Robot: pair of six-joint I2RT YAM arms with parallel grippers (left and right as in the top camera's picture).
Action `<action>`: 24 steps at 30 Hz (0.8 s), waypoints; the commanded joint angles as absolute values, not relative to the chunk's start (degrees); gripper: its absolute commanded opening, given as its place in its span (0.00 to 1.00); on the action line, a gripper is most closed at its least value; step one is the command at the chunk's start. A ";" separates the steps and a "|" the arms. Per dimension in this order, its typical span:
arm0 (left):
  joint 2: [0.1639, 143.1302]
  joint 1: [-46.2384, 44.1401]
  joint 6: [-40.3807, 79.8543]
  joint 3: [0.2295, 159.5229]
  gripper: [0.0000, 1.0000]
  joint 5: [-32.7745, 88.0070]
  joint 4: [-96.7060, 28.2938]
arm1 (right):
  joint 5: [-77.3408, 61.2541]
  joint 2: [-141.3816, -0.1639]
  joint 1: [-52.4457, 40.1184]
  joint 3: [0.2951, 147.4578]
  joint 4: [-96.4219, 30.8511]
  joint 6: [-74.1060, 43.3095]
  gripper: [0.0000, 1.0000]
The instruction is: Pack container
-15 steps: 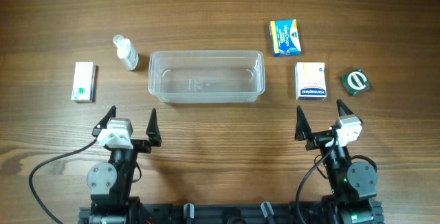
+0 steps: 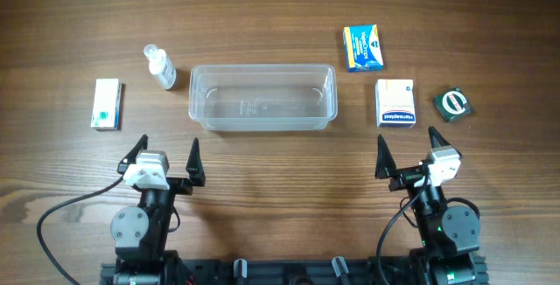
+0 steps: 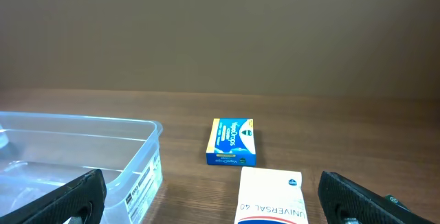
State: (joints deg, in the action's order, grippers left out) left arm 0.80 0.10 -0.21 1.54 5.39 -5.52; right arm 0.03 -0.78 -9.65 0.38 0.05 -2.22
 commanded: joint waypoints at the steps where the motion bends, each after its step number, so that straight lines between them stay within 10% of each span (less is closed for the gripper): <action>1: 0.38 -0.16 -1.28 1.06 1.00 5.04 -5.34 | -0.71 -0.80 -9.39 0.32 0.36 -1.52 1.00; 24: 0.38 -0.16 -1.28 1.06 1.00 5.04 -5.34 | -6.68 -0.80 -9.41 0.32 0.40 -3.27 1.00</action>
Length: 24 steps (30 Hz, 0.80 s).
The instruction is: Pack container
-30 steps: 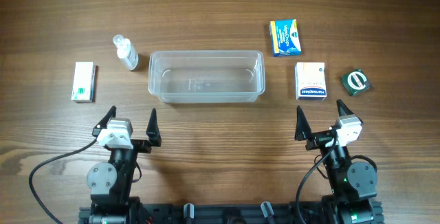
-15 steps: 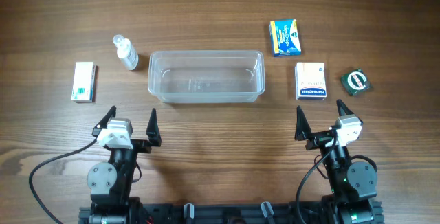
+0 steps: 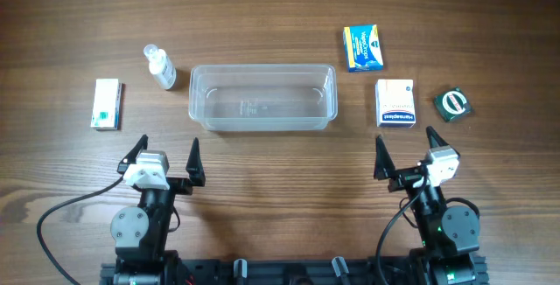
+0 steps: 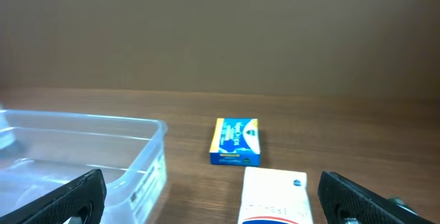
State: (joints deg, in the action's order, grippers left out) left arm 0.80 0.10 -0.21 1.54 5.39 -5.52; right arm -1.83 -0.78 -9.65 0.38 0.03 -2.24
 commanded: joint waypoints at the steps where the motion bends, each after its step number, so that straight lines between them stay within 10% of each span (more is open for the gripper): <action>1: 0.38 -0.16 -1.28 1.06 1.00 5.04 -5.34 | -6.72 -0.80 -9.41 0.32 0.43 -7.11 1.00; 7: 0.38 -0.16 -1.28 1.06 1.00 5.04 -5.34 | -7.38 -0.80 -9.41 0.32 2.76 -25.21 1.00; 12: 0.38 -0.16 -1.28 1.06 1.00 5.04 -5.34 | -13.80 -0.84 -9.41 4.89 12.12 -15.77 1.00; 24: 0.38 -0.16 -1.28 1.06 1.00 5.04 -5.34 | -1.43 -45.76 -9.39 55.31 -34.50 -4.14 1.00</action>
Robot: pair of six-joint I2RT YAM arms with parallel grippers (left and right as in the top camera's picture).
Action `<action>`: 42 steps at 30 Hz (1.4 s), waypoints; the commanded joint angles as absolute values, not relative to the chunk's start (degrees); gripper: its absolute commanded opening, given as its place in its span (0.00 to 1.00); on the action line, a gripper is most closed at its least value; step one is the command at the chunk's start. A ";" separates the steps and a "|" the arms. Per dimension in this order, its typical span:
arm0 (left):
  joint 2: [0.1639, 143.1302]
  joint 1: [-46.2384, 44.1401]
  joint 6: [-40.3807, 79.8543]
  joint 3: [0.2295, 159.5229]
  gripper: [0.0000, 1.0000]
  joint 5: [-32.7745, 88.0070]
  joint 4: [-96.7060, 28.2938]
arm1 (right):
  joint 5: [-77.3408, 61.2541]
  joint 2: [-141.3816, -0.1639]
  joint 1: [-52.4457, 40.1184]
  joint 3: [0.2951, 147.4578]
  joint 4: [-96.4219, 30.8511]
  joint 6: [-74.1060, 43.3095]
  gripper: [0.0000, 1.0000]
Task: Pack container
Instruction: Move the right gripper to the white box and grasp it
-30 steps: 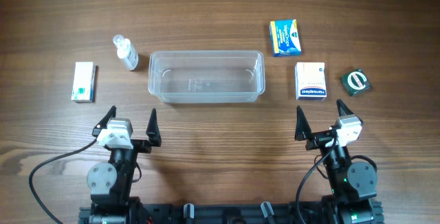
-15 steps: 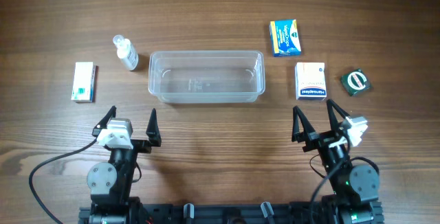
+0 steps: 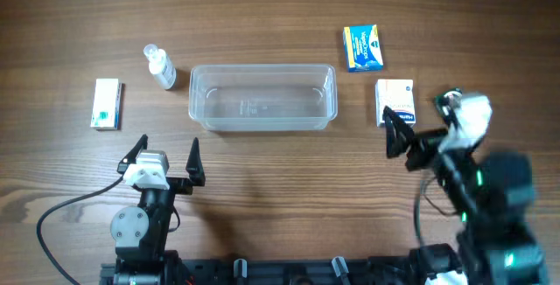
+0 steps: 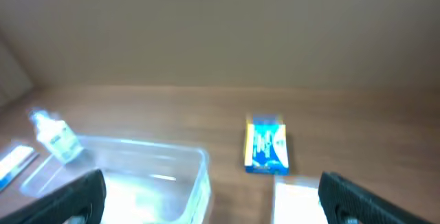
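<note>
The clear plastic container [image 3: 262,98] stands empty at mid table; its right end shows in the right wrist view [image 4: 137,183]. To its right lie a blue-and-yellow box [image 3: 364,48] [image 4: 265,147] and a white box [image 3: 395,100] [image 4: 302,203]. My right gripper [image 3: 418,132] [image 4: 213,207] is raised above the white box's near edge, open and holding nothing. A green round item is mostly hidden under the right wrist. My left gripper [image 3: 166,158] rests open near the front edge.
Left of the container are a small clear bottle [image 3: 160,66] [image 4: 55,133] and a white-and-green box [image 3: 106,104] [image 4: 14,165]. The wood table [image 3: 280,171] is bare between the container and the arms. The right wrist view is blurred.
My right arm has lifted off its rest and moved forward to the white box, now covering the green round item. Its wrist camera looks down from higher. The left arm and all objects are unmoved.
Both arms stood at rest near the front edge, grippers open, with every item lying outside the container. The right wrist view then shifted only slightly. Now the right arm is up and forward by the white box, still open.
</note>
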State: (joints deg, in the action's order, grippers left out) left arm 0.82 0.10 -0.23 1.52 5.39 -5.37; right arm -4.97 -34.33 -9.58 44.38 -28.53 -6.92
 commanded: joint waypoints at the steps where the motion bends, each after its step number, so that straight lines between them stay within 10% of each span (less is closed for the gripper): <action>1: 0.38 -0.16 -1.28 1.06 1.00 5.04 -5.34 | -2.20 -52.66 -9.41 62.87 -40.93 -2.81 1.00; 42: 0.38 -0.16 -1.28 1.06 1.00 5.02 -5.34 | 5.13 -111.96 -3.66 77.12 -49.69 -1.67 1.00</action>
